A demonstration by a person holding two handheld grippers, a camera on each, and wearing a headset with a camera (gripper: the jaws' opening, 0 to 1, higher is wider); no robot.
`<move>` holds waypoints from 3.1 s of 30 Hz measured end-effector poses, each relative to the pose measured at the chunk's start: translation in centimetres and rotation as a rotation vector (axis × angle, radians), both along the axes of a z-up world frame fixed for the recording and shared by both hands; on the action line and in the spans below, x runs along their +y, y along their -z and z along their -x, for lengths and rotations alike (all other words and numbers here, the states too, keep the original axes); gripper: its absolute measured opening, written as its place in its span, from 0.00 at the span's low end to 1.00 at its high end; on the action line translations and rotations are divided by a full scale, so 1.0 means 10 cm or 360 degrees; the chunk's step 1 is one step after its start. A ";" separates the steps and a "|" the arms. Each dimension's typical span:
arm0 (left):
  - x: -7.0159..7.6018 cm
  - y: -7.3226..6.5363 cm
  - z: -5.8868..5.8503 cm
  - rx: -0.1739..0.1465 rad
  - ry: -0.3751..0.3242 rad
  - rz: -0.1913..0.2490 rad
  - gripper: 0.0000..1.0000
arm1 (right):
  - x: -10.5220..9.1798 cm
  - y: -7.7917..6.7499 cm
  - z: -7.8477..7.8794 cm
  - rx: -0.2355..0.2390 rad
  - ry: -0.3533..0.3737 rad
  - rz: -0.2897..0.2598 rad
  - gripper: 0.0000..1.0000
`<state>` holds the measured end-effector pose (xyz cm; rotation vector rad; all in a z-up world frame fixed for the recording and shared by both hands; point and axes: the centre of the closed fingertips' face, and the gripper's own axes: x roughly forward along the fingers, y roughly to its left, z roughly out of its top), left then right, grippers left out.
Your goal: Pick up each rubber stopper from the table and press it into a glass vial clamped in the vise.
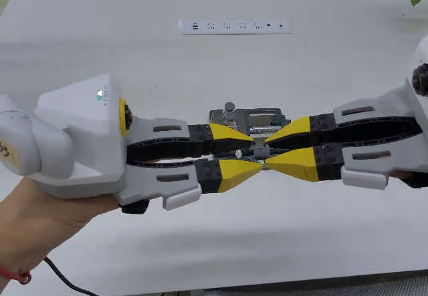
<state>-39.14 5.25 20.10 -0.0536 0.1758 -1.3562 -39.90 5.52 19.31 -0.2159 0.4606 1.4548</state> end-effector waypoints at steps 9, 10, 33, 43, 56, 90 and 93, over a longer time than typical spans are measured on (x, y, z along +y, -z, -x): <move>-0.01 -0.02 0.02 -0.0010 0.0019 0.0001 0.05 | 0.04 -0.02 0.03 0.0005 -0.0004 -0.0011 0.06; -0.01 -0.02 0.02 -0.0009 0.0022 -0.0007 0.05 | 0.04 -0.02 0.02 0.0004 -0.0007 -0.0010 0.06; 0.04 -0.09 0.02 0.0164 0.0005 0.0155 0.04 | 0.08 -0.13 0.03 0.0024 -0.0008 -0.0061 0.07; 0.05 -0.14 0.05 0.0202 0.0037 0.0197 0.04 | 0.09 -0.18 0.08 0.0074 -0.0040 -0.0090 0.08; 0.07 -0.12 0.12 0.0242 0.0085 0.0209 0.04 | 0.10 -0.18 0.12 0.0090 -0.0088 -0.0079 0.06; 0.17 -0.06 0.09 0.0195 -0.0016 0.0242 0.12 | 0.13 -0.12 -0.03 0.0078 -0.0068 0.0036 0.05; 0.22 -0.04 0.07 0.0195 -0.0045 0.0232 0.15 | 0.11 -0.12 -0.09 0.0076 -0.0048 0.0062 0.05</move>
